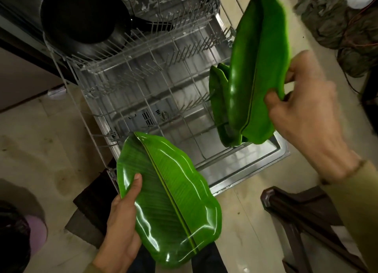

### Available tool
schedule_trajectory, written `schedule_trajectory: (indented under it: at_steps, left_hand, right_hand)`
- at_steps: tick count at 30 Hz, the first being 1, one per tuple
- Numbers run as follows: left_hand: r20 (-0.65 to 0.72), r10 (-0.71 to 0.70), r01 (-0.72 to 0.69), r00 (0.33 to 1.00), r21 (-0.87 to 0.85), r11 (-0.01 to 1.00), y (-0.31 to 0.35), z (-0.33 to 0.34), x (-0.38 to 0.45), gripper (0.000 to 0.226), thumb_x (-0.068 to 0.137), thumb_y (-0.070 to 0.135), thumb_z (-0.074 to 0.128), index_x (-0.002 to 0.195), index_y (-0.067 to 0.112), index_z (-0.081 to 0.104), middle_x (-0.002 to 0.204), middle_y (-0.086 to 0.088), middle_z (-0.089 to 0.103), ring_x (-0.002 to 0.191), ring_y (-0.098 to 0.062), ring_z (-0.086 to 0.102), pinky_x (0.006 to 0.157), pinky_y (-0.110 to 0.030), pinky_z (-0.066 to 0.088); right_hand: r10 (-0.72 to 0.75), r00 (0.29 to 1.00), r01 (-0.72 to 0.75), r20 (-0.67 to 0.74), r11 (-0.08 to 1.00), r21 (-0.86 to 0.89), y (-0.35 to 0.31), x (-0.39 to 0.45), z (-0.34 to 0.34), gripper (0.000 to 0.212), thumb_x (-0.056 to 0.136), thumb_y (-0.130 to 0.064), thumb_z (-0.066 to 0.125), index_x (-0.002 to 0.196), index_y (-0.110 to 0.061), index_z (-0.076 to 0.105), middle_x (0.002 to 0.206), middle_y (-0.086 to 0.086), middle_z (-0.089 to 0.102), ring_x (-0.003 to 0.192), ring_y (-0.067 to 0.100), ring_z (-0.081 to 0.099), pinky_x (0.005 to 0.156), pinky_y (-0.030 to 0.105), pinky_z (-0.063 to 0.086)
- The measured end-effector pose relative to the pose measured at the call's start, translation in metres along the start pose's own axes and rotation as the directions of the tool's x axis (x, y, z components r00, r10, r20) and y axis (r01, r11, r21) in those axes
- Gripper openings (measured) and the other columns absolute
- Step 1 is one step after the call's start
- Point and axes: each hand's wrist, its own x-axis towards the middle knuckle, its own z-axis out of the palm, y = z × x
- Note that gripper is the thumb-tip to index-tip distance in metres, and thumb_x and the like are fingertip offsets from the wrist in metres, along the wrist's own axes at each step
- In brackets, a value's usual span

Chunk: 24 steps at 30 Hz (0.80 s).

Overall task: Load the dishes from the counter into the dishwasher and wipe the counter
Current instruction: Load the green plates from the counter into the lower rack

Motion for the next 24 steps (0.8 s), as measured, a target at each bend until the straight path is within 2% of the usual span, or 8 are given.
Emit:
schedule_trajectory:
  at_steps: [2,5,10,13,15,24]
  left_hand:
    - [-0.013,0.0,0.0,1.0,-0.002,1.0,-0.001,0.0,0.0,0.06,0.08,0.042,0.073,0.13,0.011,0.06,0.116,-0.015,0.073,0.106,-0.037,0.07,0.097,-0.061,0.049]
    - [-0.02,-0.005,0.005,1.0,-0.002,1.0,-0.003,-0.002,0.004,0.058,0.081,0.042,0.073,0.13,0.013,0.06,0.116,-0.014,0.072,0.106,-0.037,0.07,0.096,-0.062,0.05]
    - [-0.013,-0.009,0.009,1.0,0.01,1.0,-0.005,-0.008,0.008,0.056,0.08,0.043,0.072,0.128,0.016,0.062,0.115,-0.012,0.073,0.105,-0.036,0.07,0.096,-0.061,0.05]
    - [-0.001,0.0,0.0,1.0,0.027,1.0,-0.005,-0.009,0.007,0.05,0.081,0.039,0.069,0.124,0.013,0.065,0.111,-0.012,0.075,0.102,-0.035,0.071,0.096,-0.058,0.05]
    - [0.007,0.002,-0.002,1.0,0.027,1.0,-0.004,-0.01,0.006,0.048,0.081,0.038,0.068,0.122,0.013,0.066,0.11,-0.012,0.075,0.102,-0.034,0.072,0.097,-0.057,0.05]
    - [0.003,0.003,-0.003,1.0,0.009,1.0,-0.002,-0.011,0.004,0.048,0.085,0.039,0.068,0.126,0.014,0.064,0.114,-0.012,0.074,0.105,-0.035,0.07,0.098,-0.059,0.049]
  right_hand:
    - [-0.031,0.998,0.038,0.057,0.991,-0.126,0.002,0.01,0.011,0.026,0.079,-0.004,0.059,0.1,-0.007,0.044,0.085,0.017,0.057,0.067,0.033,0.05,0.057,0.037,0.031]
    - [-0.047,0.986,0.083,0.161,0.971,-0.225,0.006,0.013,0.031,0.03,0.078,-0.006,0.06,0.103,-0.007,0.044,0.087,0.013,0.055,0.071,0.034,0.053,0.06,0.037,0.039]
    - [-0.041,0.984,0.093,0.174,0.949,-0.301,0.006,0.016,0.05,0.033,0.082,-0.007,0.062,0.111,-0.004,0.046,0.084,0.007,0.045,0.057,0.019,0.038,0.05,0.026,0.022]
    - [0.004,0.978,0.068,0.21,0.939,-0.337,0.002,0.022,0.058,0.044,0.084,-0.009,0.065,0.123,-0.003,0.045,0.09,0.008,0.044,0.067,0.024,0.041,0.062,0.03,0.031]
    - [0.021,0.973,0.063,0.229,0.933,-0.353,0.001,0.026,0.064,0.047,0.083,-0.011,0.067,0.123,-0.004,0.044,0.091,0.009,0.043,0.071,0.026,0.042,0.066,0.033,0.033]
    - [0.073,0.954,0.027,0.291,0.945,-0.325,0.016,0.038,0.082,0.041,0.082,-0.009,0.068,0.116,-0.005,0.046,0.09,0.014,0.052,0.075,0.032,0.051,0.066,0.039,0.044]
